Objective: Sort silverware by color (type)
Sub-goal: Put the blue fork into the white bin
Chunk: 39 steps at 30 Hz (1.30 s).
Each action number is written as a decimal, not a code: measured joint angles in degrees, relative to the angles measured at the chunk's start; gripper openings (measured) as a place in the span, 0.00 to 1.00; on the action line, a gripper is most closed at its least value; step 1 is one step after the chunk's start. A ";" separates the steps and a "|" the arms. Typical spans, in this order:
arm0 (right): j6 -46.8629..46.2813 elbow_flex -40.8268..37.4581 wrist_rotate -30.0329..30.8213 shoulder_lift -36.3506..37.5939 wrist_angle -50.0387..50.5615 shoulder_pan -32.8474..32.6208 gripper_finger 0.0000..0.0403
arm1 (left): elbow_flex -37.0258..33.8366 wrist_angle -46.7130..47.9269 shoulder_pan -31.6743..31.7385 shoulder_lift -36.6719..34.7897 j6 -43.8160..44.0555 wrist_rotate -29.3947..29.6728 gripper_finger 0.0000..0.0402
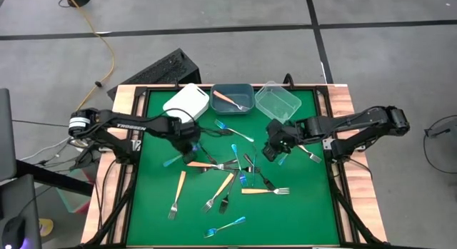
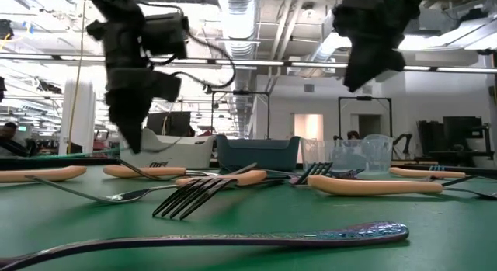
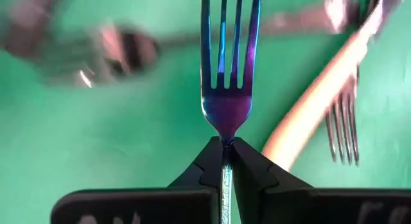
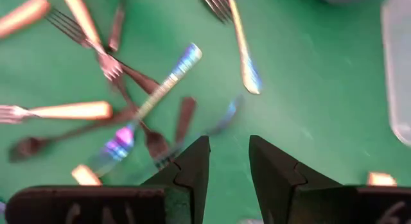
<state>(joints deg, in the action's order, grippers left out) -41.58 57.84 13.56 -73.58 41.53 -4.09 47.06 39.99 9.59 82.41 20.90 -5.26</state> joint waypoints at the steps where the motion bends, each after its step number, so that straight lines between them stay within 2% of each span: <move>1: 0.55 0.00 -0.02 -0.02 -1.63 0.01 0.31 | 1.49 0.56 -0.27 -0.01 -0.01 0.31 0.00; 6: 4.39 0.00 -0.11 -0.02 -10.97 0.17 0.31 | 9.77 2.54 -0.59 -0.07 -0.01 3.33 0.00; 11: 14.47 0.00 -0.64 -0.02 -26.14 1.65 0.31 | 19.65 -0.15 -0.59 -0.20 -2.48 4.21 0.00; 15: 20.94 0.02 -4.40 -0.02 -36.59 4.29 0.31 | 27.40 -2.70 -0.55 -0.24 -6.84 4.29 0.00; 21: 23.56 0.04 -8.01 -0.01 -45.88 7.80 0.31 | 36.37 -7.59 -0.53 -0.26 -9.95 7.97 0.00; 23: 24.79 0.04 -8.95 -0.01 -47.41 8.55 0.31 | 38.35 -10.90 -0.53 -0.28 -10.68 7.88 0.00; 28: 29.62 0.04 -11.80 -0.02 -53.54 9.49 0.34 | 40.84 -16.10 -0.51 -0.39 -10.80 3.36 0.00; 32: 32.66 0.04 -12.16 -0.02 -57.66 9.49 0.44 | 40.79 -20.55 -0.55 -0.31 -9.79 2.11 0.00; 36: 30.89 0.04 -12.17 -0.02 -58.05 9.45 0.57 | 40.82 -21.97 -0.53 -0.33 -10.76 3.70 0.00; 39: 30.04 0.04 -12.18 -0.02 -58.26 9.45 0.62 | 40.79 -22.09 -0.48 -0.28 -11.02 4.24 0.00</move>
<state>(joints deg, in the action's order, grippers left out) -11.54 57.89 1.38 -73.60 -16.73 5.37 87.85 17.90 9.10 82.13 9.88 -1.02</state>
